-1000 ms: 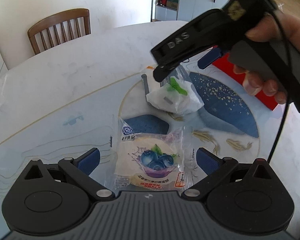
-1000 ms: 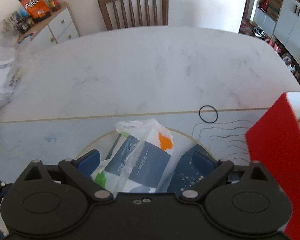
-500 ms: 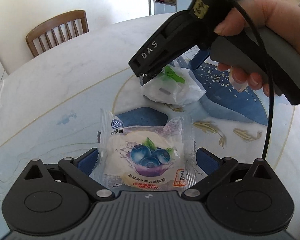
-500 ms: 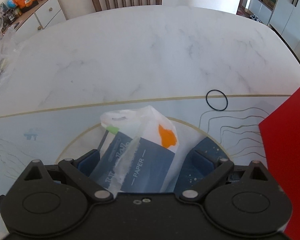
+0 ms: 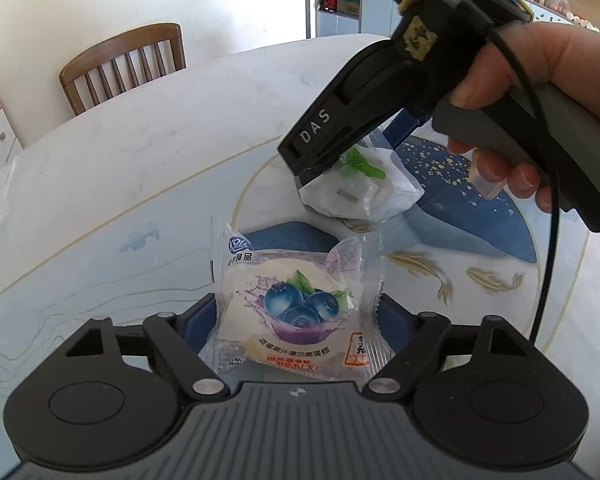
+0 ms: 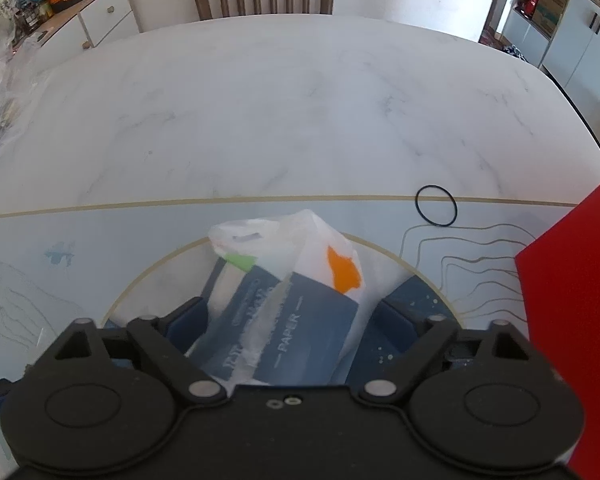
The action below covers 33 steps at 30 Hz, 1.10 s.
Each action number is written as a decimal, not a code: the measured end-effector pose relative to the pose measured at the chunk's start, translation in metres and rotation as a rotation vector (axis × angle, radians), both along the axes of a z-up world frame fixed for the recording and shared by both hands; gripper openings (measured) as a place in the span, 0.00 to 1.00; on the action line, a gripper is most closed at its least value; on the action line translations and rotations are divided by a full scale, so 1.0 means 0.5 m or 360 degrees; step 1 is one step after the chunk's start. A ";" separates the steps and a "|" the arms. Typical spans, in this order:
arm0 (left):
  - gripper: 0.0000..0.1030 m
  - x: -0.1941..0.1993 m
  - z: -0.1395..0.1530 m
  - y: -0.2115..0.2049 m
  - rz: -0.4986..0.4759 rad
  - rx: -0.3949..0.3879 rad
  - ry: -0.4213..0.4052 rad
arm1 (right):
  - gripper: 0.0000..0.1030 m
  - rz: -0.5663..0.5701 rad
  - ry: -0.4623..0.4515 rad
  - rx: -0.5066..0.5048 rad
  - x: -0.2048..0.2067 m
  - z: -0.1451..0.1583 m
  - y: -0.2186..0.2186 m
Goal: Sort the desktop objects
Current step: 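Grasp the blueberry bread packet with the left tool while the right tool grasps the paper-towel bag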
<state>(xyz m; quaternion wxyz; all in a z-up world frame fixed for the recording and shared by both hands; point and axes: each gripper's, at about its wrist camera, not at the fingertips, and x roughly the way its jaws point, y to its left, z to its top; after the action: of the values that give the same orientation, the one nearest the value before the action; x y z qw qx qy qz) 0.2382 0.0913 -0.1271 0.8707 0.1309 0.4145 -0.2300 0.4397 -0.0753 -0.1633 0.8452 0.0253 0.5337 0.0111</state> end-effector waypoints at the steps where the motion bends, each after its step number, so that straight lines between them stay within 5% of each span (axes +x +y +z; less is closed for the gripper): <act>1: 0.76 -0.002 0.001 0.002 0.0000 -0.0005 0.0002 | 0.75 0.0012 -0.0006 0.0003 -0.003 0.003 0.000; 6: 0.71 -0.005 0.008 0.004 0.0022 -0.0013 0.0014 | 0.53 0.0038 -0.0020 0.0034 -0.020 0.014 -0.005; 12: 0.67 -0.002 0.016 0.012 0.0081 -0.0060 0.0057 | 0.40 0.0041 -0.0019 0.0042 -0.049 0.026 -0.020; 33: 0.65 -0.034 0.104 -0.004 0.0162 -0.0204 0.0087 | 0.35 0.0062 -0.0080 0.0234 -0.233 0.125 -0.112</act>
<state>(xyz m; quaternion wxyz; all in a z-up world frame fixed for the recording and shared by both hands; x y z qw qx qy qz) 0.2210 0.0892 -0.0752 0.8762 0.0473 0.4287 -0.2151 0.3231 -0.1311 -0.1008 0.8538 0.0766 0.5105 0.0674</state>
